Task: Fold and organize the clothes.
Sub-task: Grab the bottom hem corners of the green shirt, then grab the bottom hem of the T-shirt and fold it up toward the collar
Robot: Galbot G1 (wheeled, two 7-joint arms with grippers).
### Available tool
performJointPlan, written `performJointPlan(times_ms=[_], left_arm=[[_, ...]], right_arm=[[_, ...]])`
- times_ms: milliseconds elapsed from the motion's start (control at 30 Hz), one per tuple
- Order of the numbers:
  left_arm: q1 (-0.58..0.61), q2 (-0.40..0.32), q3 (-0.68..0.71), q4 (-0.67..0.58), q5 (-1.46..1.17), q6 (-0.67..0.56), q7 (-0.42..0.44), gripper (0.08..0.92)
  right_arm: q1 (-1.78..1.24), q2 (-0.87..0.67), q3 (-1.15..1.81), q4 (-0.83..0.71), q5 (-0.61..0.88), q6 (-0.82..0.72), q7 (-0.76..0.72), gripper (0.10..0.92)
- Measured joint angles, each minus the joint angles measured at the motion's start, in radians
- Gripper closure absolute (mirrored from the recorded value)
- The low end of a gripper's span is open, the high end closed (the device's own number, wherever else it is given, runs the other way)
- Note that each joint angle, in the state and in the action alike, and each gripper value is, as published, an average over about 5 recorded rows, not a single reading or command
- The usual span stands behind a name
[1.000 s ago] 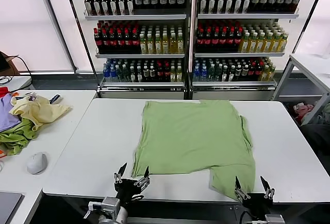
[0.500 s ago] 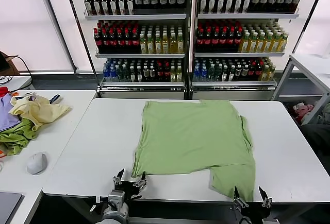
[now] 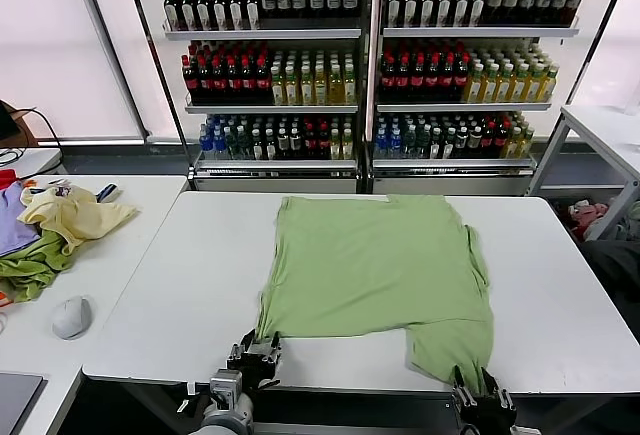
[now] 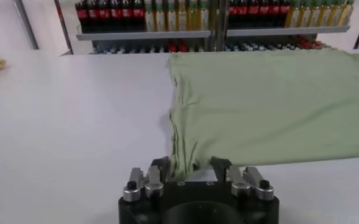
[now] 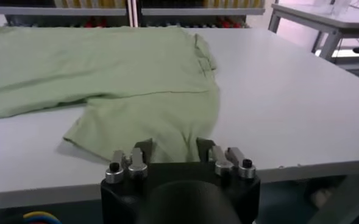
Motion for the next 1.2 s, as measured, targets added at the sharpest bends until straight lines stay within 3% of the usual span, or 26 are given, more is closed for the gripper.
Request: performJointPlan(times_ms=[233,367,833,1200], left_arm=[[0.006,0.003,0.001,-0.002,-0.001,0.001,0.005,0.805],[0.009,0.008,-0.001,-0.004,0.002,0.000,0.011,0.892],[0.022,0.048,-0.024,-0.078,-0.010,-0.041,0.027,0.907],[-0.045,0.121,-0.027,-0.082,-0.061,-0.069,0.034,0.907]], right_arm=[[0.000,-0.004,0.010,0.007,0.033,0.009,-0.021,0.885],[-0.004,-0.001,0.017,0.023,0.049,0.011,-0.036,0.904],[0.035,-0.053,0.074,0.116,0.069,0.051,-0.100,0.904],[0.165,-0.128,0.102,0.071,0.105,0.063,-0.092,0.904]])
